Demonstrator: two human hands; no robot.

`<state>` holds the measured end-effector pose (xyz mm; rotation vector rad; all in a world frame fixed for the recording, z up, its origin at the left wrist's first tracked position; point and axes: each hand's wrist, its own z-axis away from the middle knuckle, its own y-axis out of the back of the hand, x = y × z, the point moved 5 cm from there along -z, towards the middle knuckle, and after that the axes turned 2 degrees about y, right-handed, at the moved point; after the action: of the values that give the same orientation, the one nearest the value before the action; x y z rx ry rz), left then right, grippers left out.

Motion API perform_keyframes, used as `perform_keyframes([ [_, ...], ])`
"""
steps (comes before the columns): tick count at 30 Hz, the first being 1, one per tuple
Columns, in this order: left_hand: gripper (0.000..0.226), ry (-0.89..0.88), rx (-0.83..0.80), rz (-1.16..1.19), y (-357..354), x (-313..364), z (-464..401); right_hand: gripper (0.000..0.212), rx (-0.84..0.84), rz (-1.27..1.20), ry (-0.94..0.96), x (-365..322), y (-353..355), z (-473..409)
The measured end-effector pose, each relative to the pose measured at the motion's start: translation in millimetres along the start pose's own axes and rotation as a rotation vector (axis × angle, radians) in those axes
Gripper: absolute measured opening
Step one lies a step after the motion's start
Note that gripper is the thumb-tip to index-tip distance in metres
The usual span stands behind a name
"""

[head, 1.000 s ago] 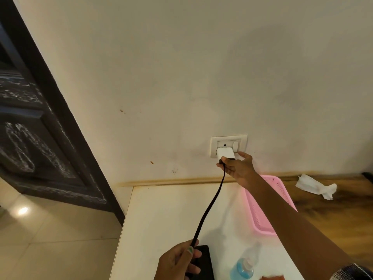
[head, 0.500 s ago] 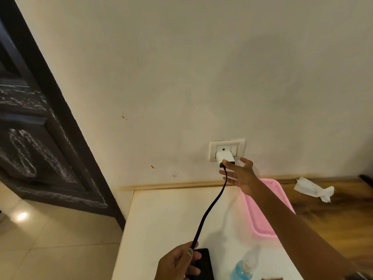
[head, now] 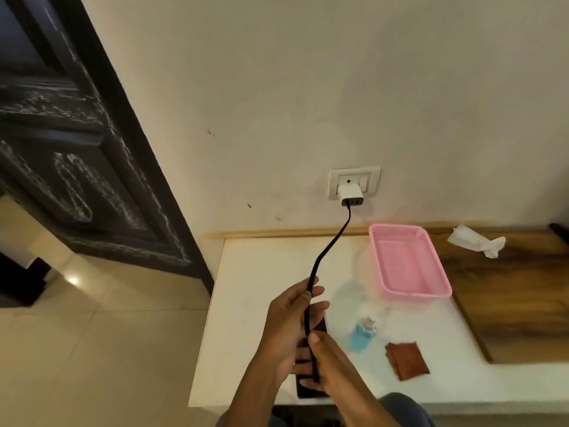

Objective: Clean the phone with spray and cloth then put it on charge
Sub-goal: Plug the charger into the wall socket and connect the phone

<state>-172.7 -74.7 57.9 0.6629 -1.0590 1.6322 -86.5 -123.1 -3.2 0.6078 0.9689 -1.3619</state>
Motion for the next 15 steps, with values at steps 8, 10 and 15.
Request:
perform_keyframes([
  [8, 0.023, -0.012, -0.046, -0.129, -11.9, -11.5, 9.5, 0.023, 0.171, 0.007, 0.065, 7.6, 8.5, 34.3],
  [10, 0.028, 0.024, -0.007, -0.204, -5.7, -28.1, 8.5, 0.025, 0.244, 0.012, 0.071, 13.0, 15.1, 37.5],
  [15, 0.049, 0.166, 0.170, -0.396, 23.4, -79.9, 6.7, 0.021, 0.355, 0.187, 0.001, 38.0, 37.0, 32.8],
])
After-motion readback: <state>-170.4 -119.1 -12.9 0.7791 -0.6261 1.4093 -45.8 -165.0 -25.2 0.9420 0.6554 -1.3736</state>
